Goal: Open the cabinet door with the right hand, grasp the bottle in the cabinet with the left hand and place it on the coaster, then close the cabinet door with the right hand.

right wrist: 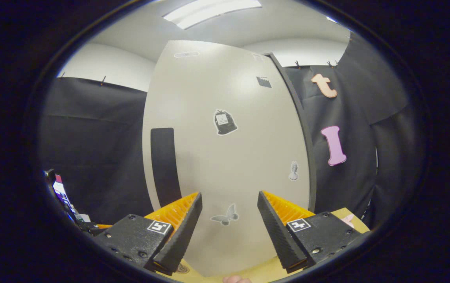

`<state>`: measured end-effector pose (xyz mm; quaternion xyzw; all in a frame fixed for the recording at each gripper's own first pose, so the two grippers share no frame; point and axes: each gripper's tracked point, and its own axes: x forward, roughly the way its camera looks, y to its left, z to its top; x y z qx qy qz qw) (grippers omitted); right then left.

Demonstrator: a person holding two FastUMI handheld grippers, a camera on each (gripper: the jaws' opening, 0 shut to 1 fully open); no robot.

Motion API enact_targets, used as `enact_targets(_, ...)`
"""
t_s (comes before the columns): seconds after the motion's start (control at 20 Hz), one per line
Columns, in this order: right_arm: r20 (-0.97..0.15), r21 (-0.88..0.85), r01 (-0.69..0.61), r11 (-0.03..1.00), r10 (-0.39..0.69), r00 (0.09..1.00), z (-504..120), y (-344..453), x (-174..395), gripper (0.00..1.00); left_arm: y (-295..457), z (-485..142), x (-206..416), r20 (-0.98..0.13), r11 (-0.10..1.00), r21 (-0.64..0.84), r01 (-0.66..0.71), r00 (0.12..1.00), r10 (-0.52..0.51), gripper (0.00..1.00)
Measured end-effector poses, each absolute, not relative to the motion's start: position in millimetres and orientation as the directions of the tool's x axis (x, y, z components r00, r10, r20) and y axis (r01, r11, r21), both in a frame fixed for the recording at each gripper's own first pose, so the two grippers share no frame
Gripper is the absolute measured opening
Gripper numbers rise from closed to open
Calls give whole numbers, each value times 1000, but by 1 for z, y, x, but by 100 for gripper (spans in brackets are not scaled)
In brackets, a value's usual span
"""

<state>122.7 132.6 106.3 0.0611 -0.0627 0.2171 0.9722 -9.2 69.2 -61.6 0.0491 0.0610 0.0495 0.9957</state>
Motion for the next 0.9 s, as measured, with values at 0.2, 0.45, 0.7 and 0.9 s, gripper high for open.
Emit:
enact_targets(0.2, 151, 112, -447, 888, 429, 890, 110, 153, 144, 92, 81, -62, -11, -117, 988, 100, -122, 984, 133, 94)
enact_targets(0.45, 159, 100, -439, 893, 422, 893, 112, 154, 146, 93, 86, -60, -14, -114, 986, 93, -139, 982, 149, 94)
enact_targets(0.7, 157, 77, -414, 907, 399, 903, 111, 133, 119, 92, 78, -54, -24, -101, 986, 81, -143, 983, 151, 94)
enact_targets(0.9, 143, 34, -360, 932, 352, 925, 101, 97, 87, 92, 65, -50, -27, -88, 987, 82, -136, 986, 143, 94)
